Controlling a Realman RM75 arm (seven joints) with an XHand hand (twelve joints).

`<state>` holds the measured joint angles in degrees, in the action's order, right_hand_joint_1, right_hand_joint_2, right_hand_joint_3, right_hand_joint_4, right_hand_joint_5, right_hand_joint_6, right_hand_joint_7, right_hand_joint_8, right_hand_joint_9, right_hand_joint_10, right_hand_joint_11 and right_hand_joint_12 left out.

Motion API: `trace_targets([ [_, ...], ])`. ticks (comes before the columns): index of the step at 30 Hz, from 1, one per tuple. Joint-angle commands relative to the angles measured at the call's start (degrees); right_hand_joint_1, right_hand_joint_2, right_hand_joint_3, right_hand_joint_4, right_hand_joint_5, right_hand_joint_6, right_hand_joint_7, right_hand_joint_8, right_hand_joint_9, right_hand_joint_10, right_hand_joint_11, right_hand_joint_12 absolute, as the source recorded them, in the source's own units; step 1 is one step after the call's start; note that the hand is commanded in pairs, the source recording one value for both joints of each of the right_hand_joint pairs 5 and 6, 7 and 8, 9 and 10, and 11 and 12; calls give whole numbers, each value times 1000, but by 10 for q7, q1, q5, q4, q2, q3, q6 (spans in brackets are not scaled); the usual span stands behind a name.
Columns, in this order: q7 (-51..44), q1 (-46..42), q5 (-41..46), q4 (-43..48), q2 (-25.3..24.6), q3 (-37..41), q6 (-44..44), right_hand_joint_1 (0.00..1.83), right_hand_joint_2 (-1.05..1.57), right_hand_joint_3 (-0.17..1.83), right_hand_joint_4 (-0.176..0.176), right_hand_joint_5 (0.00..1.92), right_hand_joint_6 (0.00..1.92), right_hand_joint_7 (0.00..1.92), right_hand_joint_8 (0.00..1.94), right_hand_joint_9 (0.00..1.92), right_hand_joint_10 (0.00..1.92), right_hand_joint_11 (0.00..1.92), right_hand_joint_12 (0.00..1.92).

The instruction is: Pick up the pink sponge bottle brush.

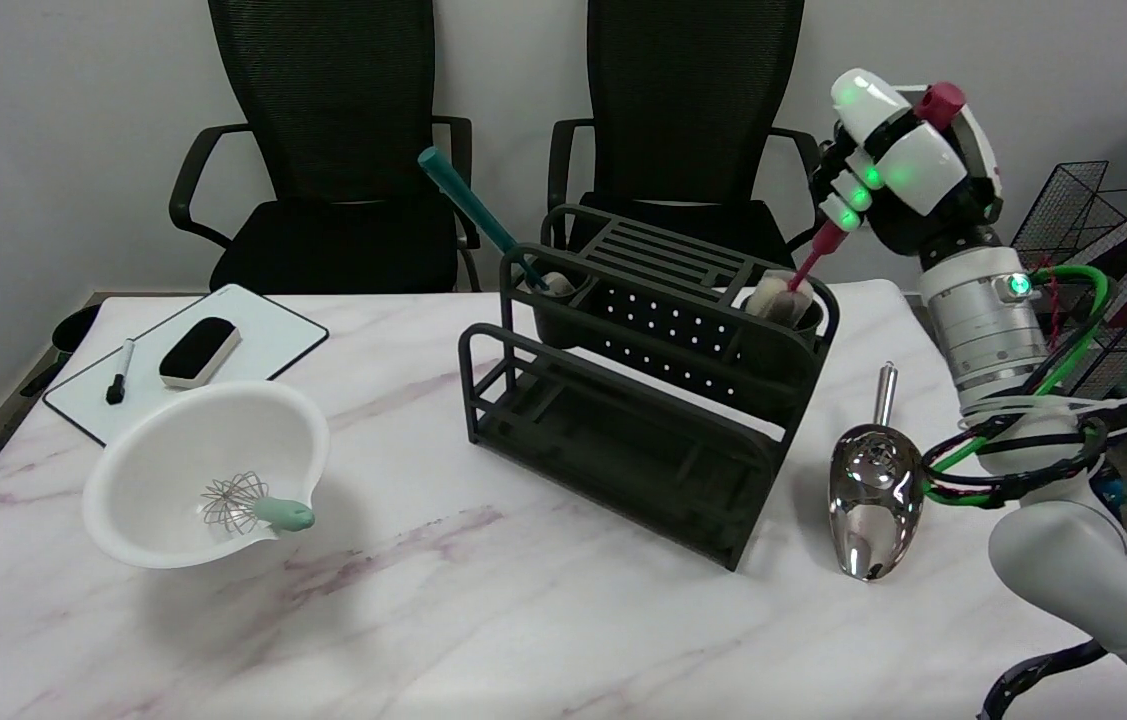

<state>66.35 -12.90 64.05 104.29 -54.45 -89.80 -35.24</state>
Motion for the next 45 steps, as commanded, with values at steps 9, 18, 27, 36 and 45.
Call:
trace_targets([
  [9, 7, 10, 17, 19, 6, 91, 27, 884, 1571, 900, 0, 1920, 1920, 1920, 1920, 1920, 1920, 1920, 1920],
  [18, 8, 20, 46, 23, 19, 149, 137, 867, 1571, 898, 0, 1920, 1920, 1920, 1920, 1920, 1920, 1920, 1920],
  [27, 9, 52, 120, 24, 62, 173, 229, 876, 1571, 899, 0, 1920, 1920, 1920, 1920, 1920, 1920, 1920, 1920],
  [36, 9, 64, 173, 25, 90, 208, 243, 876, 1571, 936, 0, 1920, 1920, 1920, 1920, 1920, 1920, 1920, 1920],
  [45, 51, 69, 172, 31, 101, 174, 235, 874, 1571, 941, 0, 1920, 1920, 1920, 1920, 1920, 1920, 1920, 1920],
])
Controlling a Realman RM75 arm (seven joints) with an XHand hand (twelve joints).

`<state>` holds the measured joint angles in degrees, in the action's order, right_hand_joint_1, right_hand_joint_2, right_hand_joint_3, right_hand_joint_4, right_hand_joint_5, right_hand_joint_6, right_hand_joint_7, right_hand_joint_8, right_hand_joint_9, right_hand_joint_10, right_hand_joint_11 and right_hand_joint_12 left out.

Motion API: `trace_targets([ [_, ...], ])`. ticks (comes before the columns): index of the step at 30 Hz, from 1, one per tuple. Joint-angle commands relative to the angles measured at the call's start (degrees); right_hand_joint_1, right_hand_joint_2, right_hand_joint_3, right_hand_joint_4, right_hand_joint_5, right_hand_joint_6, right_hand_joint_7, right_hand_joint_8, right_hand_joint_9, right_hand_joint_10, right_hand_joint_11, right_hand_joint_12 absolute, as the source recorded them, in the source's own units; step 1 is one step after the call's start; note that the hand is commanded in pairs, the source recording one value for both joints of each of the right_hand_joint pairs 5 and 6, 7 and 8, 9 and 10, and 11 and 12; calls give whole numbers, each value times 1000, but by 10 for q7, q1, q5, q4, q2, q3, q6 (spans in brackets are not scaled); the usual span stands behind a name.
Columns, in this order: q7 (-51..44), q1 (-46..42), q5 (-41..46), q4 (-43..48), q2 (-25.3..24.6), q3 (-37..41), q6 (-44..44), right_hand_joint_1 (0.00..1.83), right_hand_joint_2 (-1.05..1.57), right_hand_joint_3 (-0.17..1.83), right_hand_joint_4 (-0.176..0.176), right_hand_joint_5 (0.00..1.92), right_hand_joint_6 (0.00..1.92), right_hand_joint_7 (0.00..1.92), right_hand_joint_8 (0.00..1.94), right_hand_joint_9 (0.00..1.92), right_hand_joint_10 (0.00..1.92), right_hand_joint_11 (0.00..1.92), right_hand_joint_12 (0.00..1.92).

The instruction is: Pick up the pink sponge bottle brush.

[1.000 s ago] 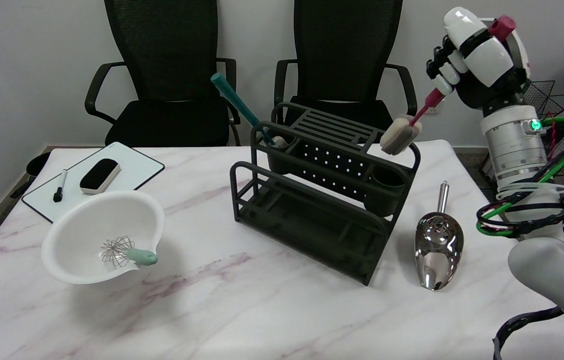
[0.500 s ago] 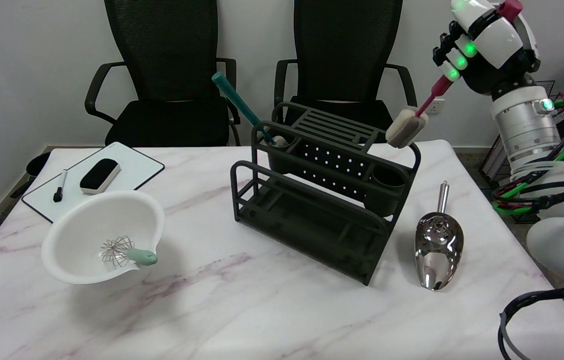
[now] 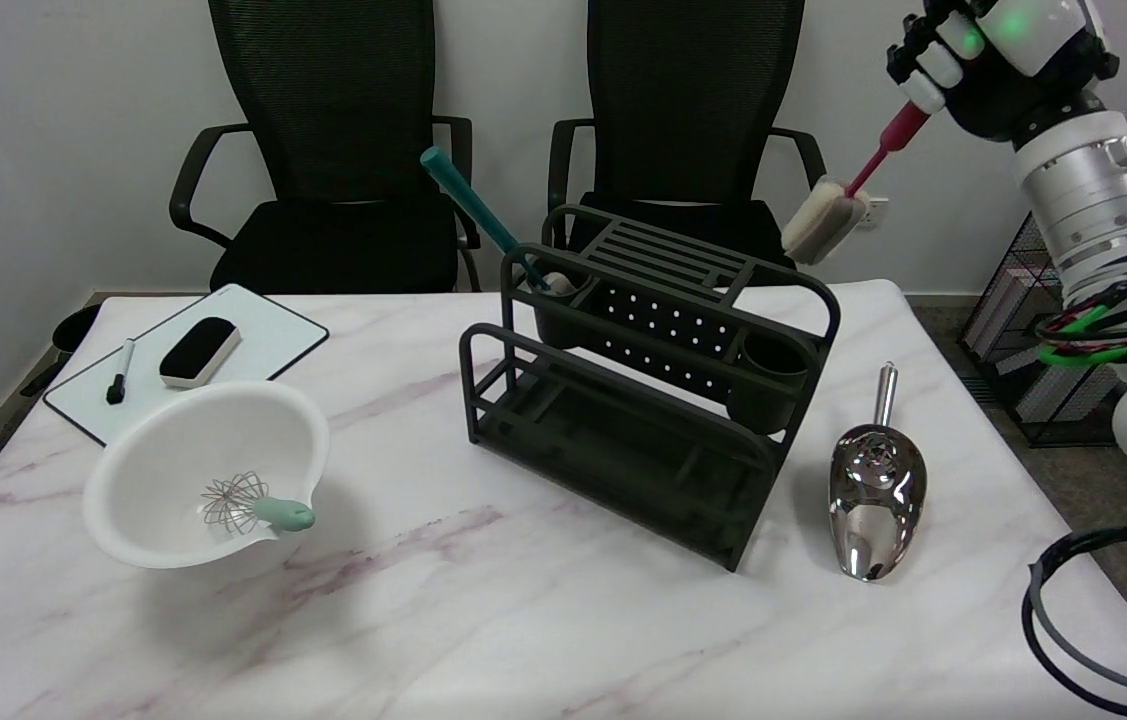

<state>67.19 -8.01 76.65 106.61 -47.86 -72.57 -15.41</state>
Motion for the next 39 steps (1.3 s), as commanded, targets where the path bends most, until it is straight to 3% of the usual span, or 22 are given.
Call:
trace_targets([
  [1, 48, 21, 43, 9, 35, -6, 33, 873, 1571, 944, 0, 1920, 1920, 1920, 1920, 1920, 1920, 1920, 1920],
  [11, 179, 154, -65, 4, 51, -245, -62, 880, 1571, 1036, 0, 1920, 1920, 1920, 1920, 1920, 1920, 1920, 1920],
  [16, 223, 236, -118, 4, 21, -388, -81, 879, 1571, 1035, 0, 1920, 1920, 1920, 1920, 1920, 1920, 1920, 1920],
  [22, 331, 272, -241, 4, -1, -427, -82, 881, 1571, 900, 0, 1920, 1920, 1920, 1920, 1920, 1920, 1920, 1920],
  [25, 385, 273, -259, 1, -8, -461, -85, 886, 1571, 895, 0, 1920, 1920, 1920, 1920, 1920, 1920, 1920, 1920],
  [32, 392, 210, -261, -32, -46, -466, -94, 901, 1571, 841, 0, 1920, 1920, 1920, 1920, 1920, 1920, 1920, 1920],
  [39, 392, 134, -309, -138, -100, -476, -102, 947, 1571, 703, 0, 1920, 1920, 1920, 1920, 1920, 1920, 1920, 1920],
])
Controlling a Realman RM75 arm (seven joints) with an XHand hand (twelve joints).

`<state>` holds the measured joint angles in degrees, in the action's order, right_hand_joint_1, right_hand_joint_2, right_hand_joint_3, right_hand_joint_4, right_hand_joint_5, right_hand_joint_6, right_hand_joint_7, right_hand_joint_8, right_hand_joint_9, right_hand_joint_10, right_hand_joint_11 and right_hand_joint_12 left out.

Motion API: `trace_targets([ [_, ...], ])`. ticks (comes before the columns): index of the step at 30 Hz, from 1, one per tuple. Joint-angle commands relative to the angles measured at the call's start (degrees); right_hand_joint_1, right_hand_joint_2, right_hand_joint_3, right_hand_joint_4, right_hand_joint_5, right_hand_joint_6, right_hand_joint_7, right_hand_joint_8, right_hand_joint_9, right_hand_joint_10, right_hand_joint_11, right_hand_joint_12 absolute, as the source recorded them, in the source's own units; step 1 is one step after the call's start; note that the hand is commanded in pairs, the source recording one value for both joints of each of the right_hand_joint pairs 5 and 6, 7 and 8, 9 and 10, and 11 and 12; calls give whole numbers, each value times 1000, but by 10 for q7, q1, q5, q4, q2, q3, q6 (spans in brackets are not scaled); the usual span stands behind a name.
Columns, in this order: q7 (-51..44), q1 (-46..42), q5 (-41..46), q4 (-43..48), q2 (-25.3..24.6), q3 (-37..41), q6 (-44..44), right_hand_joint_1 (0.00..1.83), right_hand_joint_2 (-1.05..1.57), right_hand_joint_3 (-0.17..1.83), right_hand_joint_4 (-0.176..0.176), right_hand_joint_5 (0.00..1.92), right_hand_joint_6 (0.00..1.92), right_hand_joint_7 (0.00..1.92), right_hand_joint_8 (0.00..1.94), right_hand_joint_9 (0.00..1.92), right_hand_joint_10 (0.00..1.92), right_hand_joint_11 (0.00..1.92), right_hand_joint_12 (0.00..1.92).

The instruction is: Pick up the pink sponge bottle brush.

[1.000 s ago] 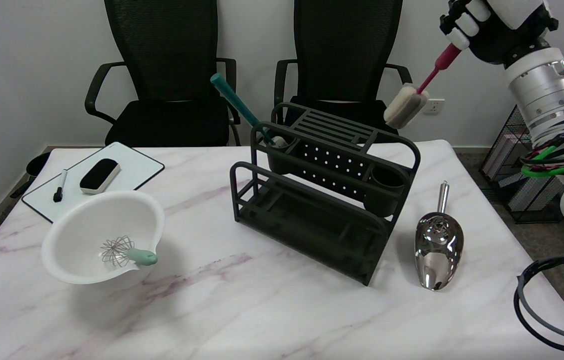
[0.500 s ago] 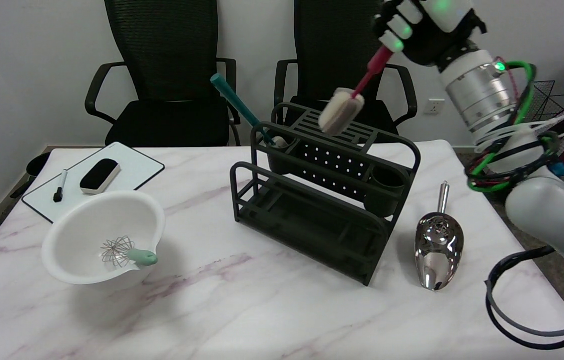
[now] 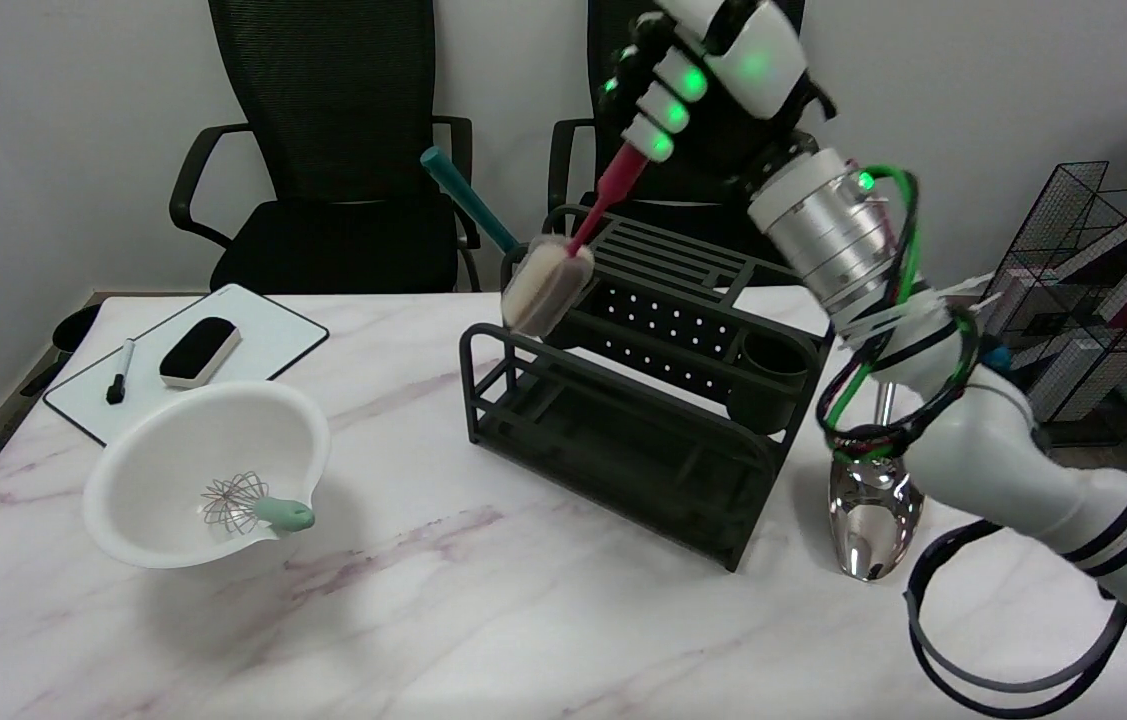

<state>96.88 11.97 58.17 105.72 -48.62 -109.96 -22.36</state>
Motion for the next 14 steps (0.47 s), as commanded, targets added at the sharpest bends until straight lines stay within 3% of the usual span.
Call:
trace_targets([
  [1, 96, -71, -141, -147, -97, -102, -35, 945, 1571, 687, 0, 1920, 1920, 1920, 1920, 1920, 1920, 1920, 1920],
  [7, 96, -78, -239, -217, -100, -102, -62, 944, 1571, 651, 0, 1920, 1920, 1920, 1920, 1920, 1920, 1920, 1920],
  [14, 101, -89, -241, -229, -108, -107, -64, 936, 1571, 677, 0, 1920, 1920, 1920, 1920, 1920, 1920, 1920, 1920],
])
